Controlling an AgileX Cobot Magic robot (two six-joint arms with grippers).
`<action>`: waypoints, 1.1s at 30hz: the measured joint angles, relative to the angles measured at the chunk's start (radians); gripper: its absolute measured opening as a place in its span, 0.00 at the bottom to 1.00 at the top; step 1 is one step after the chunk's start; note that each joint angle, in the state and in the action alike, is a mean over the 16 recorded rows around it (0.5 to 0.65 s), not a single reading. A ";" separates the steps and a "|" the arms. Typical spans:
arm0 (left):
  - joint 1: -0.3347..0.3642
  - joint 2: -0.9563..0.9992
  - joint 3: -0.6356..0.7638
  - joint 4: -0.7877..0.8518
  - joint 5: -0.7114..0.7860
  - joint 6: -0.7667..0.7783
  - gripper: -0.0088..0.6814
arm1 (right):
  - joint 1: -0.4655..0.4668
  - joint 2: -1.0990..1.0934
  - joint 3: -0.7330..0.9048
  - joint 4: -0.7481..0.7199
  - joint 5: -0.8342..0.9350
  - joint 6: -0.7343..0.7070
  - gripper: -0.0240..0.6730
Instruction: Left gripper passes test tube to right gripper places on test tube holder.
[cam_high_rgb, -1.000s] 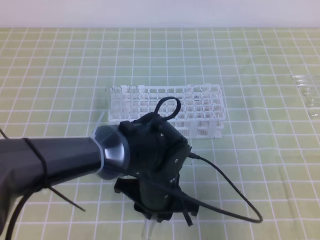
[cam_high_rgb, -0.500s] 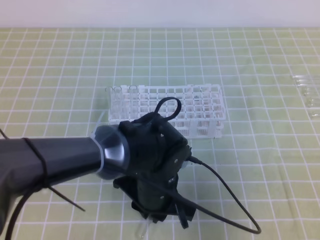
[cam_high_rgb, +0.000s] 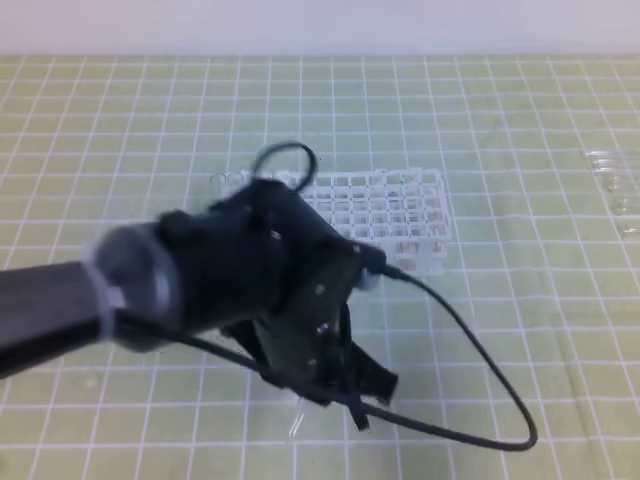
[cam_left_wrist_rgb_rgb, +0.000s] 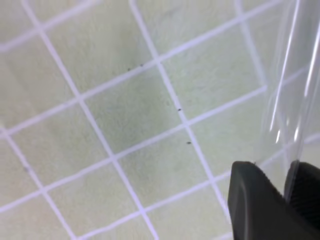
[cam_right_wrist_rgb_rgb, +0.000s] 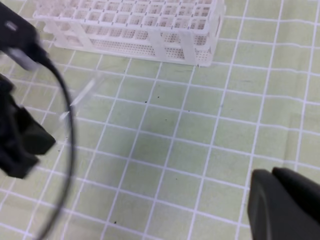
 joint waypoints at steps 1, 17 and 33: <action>0.000 -0.020 0.000 0.005 -0.013 0.003 0.11 | 0.000 0.000 0.000 0.000 0.000 0.000 0.01; 0.000 -0.445 0.187 0.374 -0.400 -0.164 0.09 | 0.000 0.000 0.000 0.140 -0.064 -0.109 0.01; 0.001 -0.740 0.547 1.308 -0.616 -1.123 0.06 | 0.014 0.114 -0.015 0.977 -0.204 -0.924 0.01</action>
